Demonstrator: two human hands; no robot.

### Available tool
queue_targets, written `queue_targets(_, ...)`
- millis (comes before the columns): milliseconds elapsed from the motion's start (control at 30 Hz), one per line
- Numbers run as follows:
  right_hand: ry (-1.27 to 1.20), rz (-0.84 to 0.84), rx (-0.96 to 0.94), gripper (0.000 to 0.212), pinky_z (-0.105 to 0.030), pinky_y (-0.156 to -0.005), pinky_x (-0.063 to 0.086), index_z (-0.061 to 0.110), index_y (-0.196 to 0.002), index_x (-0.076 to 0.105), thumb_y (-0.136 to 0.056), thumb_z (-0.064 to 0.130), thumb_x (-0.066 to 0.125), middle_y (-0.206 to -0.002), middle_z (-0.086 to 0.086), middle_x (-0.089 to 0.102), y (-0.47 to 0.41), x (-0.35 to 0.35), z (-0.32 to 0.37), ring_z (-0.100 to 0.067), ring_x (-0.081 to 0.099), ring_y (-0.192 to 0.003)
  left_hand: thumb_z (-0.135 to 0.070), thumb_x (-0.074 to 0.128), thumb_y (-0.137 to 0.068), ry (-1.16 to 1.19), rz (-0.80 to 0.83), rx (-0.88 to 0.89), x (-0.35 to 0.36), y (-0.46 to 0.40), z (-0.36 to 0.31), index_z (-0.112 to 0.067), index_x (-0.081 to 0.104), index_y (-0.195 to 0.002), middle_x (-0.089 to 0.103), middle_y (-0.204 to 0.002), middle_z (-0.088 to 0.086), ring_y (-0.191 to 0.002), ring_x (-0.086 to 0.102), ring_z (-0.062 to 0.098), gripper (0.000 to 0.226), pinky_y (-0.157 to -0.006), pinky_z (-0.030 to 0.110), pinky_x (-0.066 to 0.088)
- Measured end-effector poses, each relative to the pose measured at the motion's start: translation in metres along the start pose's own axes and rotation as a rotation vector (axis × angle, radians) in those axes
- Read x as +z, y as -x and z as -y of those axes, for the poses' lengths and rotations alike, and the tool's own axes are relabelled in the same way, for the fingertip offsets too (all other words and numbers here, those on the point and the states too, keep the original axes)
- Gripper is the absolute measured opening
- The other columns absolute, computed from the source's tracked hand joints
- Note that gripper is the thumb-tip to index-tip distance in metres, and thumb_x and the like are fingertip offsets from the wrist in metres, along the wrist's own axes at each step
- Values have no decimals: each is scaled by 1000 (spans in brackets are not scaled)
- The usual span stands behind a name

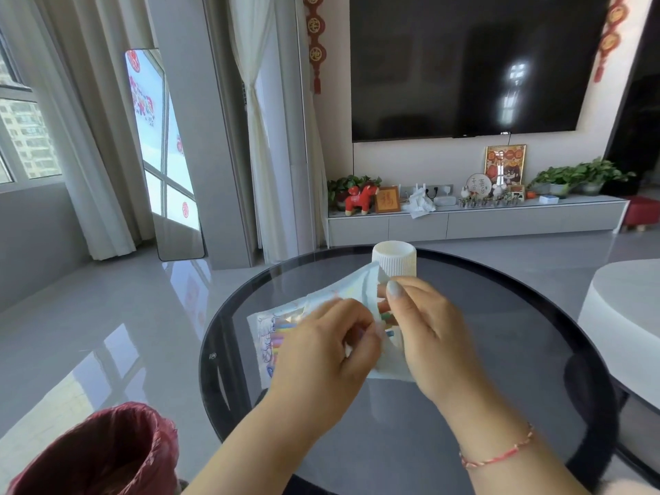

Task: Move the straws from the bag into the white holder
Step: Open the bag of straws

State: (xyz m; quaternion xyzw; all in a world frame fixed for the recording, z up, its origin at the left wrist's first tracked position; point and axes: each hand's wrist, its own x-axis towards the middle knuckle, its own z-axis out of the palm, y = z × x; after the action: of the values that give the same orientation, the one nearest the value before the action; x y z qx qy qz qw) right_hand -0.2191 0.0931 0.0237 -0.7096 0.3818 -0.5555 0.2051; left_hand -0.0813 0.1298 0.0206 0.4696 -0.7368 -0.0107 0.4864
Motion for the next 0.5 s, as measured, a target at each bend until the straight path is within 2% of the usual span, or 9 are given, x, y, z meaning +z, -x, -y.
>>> queue_targets(33,-22,-5,9,56,-31,-72,51,9,-82,68,-91,51,32,-86,4,67,1,-1,-1,-10,64,-81,-49,68,-76,-56,-43,42,-2,1,5,-30,54,-97,49,-89,-22,-86,49,0,31,-76,14,38)
queue_targets(67,-91,-5,46,55,-25,-72,51,13,-86,71,-91,51,32,-89,8,69,1,-3,-2,-7,66,-84,-59,71,-66,-123,-49,78,-3,2,13,-27,48,-118,46,-110,-16,-107,45,1,66,-93,16,35)
queue_targets(133,-237,-13,120,53,-11,-71,48,16,-93,73,-91,49,31,-92,16,71,2,-8,-3,1,67,-86,-73,72,-51,-264,69,92,-3,1,33,-29,13,-147,25,-141,-11,-138,18,6,120,-115,36,22)
queue_targets(167,-284,-18,141,55,-7,-69,45,15,-93,74,-90,49,30,-91,16,72,3,-9,-3,3,67,-85,-74,73,-48,-328,152,94,-1,2,40,-34,-6,-149,14,-148,-12,-143,5,6,134,-118,45,14)
queue_targets(200,-314,-19,154,56,-4,-68,44,15,-94,74,-90,50,30,-90,16,73,3,-11,-3,3,67,-84,-73,73,-47,-363,220,95,3,2,46,-37,-18,-146,9,-151,-12,-144,-1,7,140,-119,49,7)
queue_targets(233,-330,-13,162,57,-4,-68,44,15,-94,74,-89,51,30,-90,15,74,4,-11,-4,3,67,-84,-70,74,-48,-371,248,105,9,3,51,-37,-22,-145,12,-152,-8,-145,3,9,140,-119,51,5)
queue_targets(333,-324,4,188,57,-13,-73,48,17,-95,73,-85,59,36,-93,12,74,4,-9,-8,-1,68,-87,-64,71,-57,-299,185,93,23,3,60,-33,-8,-149,36,-141,-5,-134,31,13,125,-117,50,15)
queue_targets(433,-335,17,226,53,-27,-77,51,20,-91,72,-83,62,42,-94,6,74,4,-10,-16,-9,69,-88,-60,76,-55,-205,232,63,27,-2,63,-44,-12,-146,23,-139,-25,-132,15,-8,127,-115,31,0)
queue_targets(500,-345,23,232,53,-31,-78,51,21,-87,73,-81,63,43,-92,4,75,5,-13,-21,-12,70,-87,-62,81,-54,-147,321,78,25,-5,67,-50,-14,-142,13,-143,-32,-134,6,-13,130,-113,23,-7)
